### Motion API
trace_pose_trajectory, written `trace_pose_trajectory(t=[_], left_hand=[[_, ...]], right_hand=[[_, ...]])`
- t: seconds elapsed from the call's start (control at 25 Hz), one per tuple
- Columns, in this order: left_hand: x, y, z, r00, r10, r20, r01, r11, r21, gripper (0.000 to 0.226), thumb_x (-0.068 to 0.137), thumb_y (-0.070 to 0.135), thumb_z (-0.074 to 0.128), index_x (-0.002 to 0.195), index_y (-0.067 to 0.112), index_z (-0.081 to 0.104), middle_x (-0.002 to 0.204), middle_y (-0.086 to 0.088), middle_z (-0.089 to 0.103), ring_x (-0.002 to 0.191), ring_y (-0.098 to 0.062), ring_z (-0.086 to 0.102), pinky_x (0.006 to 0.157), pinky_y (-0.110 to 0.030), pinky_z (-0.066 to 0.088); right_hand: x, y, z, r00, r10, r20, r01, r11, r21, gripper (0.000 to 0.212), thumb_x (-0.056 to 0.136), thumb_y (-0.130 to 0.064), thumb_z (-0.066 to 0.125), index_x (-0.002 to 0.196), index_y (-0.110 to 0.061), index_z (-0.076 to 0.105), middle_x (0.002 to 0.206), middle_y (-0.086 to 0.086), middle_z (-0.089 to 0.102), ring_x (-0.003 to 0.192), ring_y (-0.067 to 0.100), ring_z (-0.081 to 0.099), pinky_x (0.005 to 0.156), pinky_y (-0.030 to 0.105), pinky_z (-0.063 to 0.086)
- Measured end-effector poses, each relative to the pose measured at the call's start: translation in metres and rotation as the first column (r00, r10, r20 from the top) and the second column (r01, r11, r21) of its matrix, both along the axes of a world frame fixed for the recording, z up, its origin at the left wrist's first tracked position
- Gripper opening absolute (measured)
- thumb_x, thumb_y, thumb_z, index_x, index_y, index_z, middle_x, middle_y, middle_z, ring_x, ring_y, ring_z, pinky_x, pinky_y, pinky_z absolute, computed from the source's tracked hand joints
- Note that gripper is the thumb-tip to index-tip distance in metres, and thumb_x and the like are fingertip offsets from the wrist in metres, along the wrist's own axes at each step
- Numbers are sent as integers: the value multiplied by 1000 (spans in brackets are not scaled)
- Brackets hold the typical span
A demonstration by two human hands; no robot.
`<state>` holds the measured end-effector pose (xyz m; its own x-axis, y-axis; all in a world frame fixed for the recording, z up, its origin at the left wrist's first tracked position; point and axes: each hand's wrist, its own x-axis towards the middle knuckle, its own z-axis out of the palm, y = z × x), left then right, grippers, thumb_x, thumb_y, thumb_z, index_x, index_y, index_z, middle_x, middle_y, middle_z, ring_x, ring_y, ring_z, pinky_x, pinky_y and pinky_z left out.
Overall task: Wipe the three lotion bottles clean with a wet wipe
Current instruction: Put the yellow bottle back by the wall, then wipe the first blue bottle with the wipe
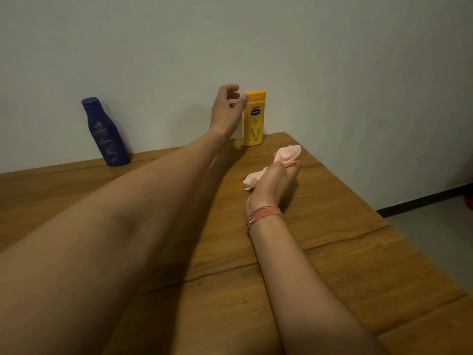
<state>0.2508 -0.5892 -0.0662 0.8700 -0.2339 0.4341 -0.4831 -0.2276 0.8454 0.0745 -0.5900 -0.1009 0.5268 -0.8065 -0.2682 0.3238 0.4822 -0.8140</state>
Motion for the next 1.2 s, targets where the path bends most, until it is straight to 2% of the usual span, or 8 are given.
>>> trace_pose_trajectory(t=[0.2, 0.4, 0.52, 0.64, 0.88, 1.0, 1.08, 1.2], left_hand=[[-9, 63, 27, 945, 62, 322, -92, 993, 79, 23, 99, 18, 54, 121, 12, 57, 120, -1, 57, 102, -10, 56, 84, -15, 51], [0, 178, 73, 789, 226, 572, -417, 880, 227, 22, 96, 19, 50, 112, 19, 65, 121, 1, 58, 113, -13, 50, 97, -20, 40], [17, 245, 84, 818, 383, 430, -545, 756, 363, 27, 97, 25, 48, 116, 23, 66, 131, -3, 55, 125, -23, 48, 104, -37, 45], [19, 273, 75, 929, 270, 252, -365, 779, 509, 29, 102, 23, 49, 124, 15, 65, 130, -8, 59, 119, -25, 56, 96, -41, 53], [7, 298, 68, 984, 163, 66, -174, 850, 498, 38, 99, 10, 55, 137, 15, 53, 134, -9, 54, 119, -26, 56, 88, -33, 54], [-10, 308, 63, 971, 221, 90, -239, 913, 331, 37, 99, 15, 58, 136, 14, 55, 128, -6, 56, 115, -26, 59, 88, -33, 55], [-32, 310, 60, 962, 272, -5, -272, 962, 10, 34, 99, 23, 59, 132, 12, 58, 122, -6, 60, 112, -23, 61, 88, -34, 58], [-77, 305, 46, 950, 201, -237, -288, 856, -429, 33, 99, 34, 57, 121, 11, 62, 107, -3, 65, 103, -20, 64, 83, -32, 59]], right_hand=[[6, 4, -7, 997, 78, -21, -80, 991, -110, 47, 95, 2, 47, 137, -22, 46, 127, 0, 59, 99, 9, 59, 56, 11, 50], [7, 18, -6, 978, 208, 29, -197, 956, -215, 66, 88, -4, 67, 142, -19, 33, 127, 5, 65, 89, 0, 62, 59, 5, 48], [8, 28, -7, 964, 266, 0, -253, 916, -313, 58, 88, -11, 69, 134, -23, 37, 124, 1, 66, 105, 10, 62, 78, 17, 52], [12, 33, -10, 945, 321, -59, -316, 859, -402, 39, 90, -12, 66, 124, -25, 53, 115, -5, 67, 106, 15, 64, 92, 41, 55], [7, 43, -5, 897, 442, 30, -389, 818, -423, 23, 100, -17, 46, 102, -22, 68, 96, 1, 70, 97, 21, 64, 81, 35, 50], [7, 48, -6, 876, 482, -24, -435, 767, -472, 27, 100, -14, 48, 117, -24, 66, 104, -6, 70, 101, 16, 65, 85, 35, 54], [3, 54, -5, 852, 520, -62, -474, 716, -512, 33, 97, -14, 54, 128, -24, 59, 108, -10, 67, 101, 12, 65, 81, 31, 57], [-5, 72, -4, 790, 608, -83, -535, 617, -577, 30, 95, -11, 58, 118, -30, 59, 113, -9, 67, 99, 10, 67, 80, 30, 59]])
